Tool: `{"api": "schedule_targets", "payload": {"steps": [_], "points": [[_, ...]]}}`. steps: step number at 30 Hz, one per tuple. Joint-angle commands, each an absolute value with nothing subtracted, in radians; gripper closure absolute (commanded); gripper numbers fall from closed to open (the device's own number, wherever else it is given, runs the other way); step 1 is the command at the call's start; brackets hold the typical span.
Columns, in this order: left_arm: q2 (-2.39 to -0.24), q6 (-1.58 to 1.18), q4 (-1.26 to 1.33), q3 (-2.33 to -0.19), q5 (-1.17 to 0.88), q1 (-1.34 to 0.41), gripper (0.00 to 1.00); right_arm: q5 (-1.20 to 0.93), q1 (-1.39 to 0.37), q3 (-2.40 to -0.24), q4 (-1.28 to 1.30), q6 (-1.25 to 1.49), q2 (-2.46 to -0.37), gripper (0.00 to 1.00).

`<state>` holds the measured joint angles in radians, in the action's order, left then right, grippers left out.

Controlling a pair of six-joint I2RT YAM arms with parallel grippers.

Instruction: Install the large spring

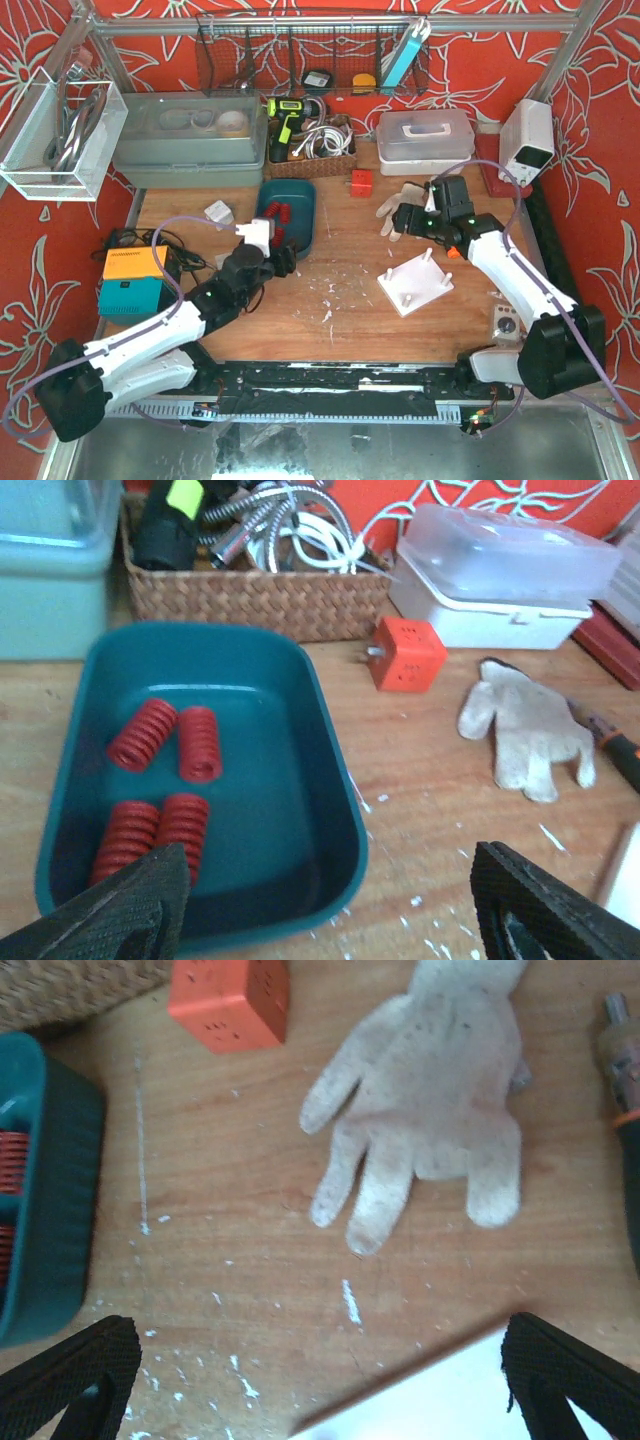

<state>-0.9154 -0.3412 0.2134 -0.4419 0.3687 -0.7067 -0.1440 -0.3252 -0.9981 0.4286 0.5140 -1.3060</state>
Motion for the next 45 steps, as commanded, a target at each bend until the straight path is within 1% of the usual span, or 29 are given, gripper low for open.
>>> {"api": "schedule_targets", "payload": {"steps": [1,3,6,8,9,14,19,22,25,32,45], "points": [[-1.012,-0.373,0.098,-0.552,0.49,-0.694,0.23,-0.101,-0.322,-0.994,0.542,0.496,-1.293,0.01],[-1.079,-0.388,0.053,-0.614,0.478,-0.669,0.23,-0.09,-0.323,-0.994,0.577,0.482,-1.284,0.01],[-1.168,-0.393,-0.005,-0.692,0.435,-0.64,0.28,-0.268,-0.324,-0.869,0.403,0.483,-1.187,0.01],[-1.222,-0.399,-0.046,-0.737,0.417,-0.618,0.3,-0.308,-0.33,-0.801,0.304,0.5,-1.129,0.01],[-1.245,-0.401,-0.063,-0.752,0.407,-0.603,0.31,-0.298,-0.338,-0.788,0.298,0.497,-1.109,0.01],[-1.338,-0.399,-0.094,-0.794,0.294,-0.496,0.48,-0.231,-0.405,-0.782,0.307,0.466,-1.044,0.01],[-1.434,-0.371,-0.132,-0.848,0.238,-0.441,0.53,-0.126,-0.544,-0.781,0.306,0.431,-0.988,0.03],[-1.496,-0.363,-0.165,-0.887,0.223,-0.427,0.56,-0.027,-0.619,-0.776,0.3,0.41,-0.973,0.04],[-1.537,-0.355,-0.173,-0.902,0.213,-0.424,0.57,0.034,-0.653,-0.782,0.304,0.391,-0.989,0.04],[-1.636,-0.337,-0.186,-0.949,0.219,-0.418,0.58,0.054,-0.693,-0.778,0.28,0.385,-1.035,0.05],[-1.762,-0.335,-0.184,-0.987,0.225,-0.414,0.57,0.1,-0.7,-0.766,0.258,0.387,-1.053,0.05]]}}
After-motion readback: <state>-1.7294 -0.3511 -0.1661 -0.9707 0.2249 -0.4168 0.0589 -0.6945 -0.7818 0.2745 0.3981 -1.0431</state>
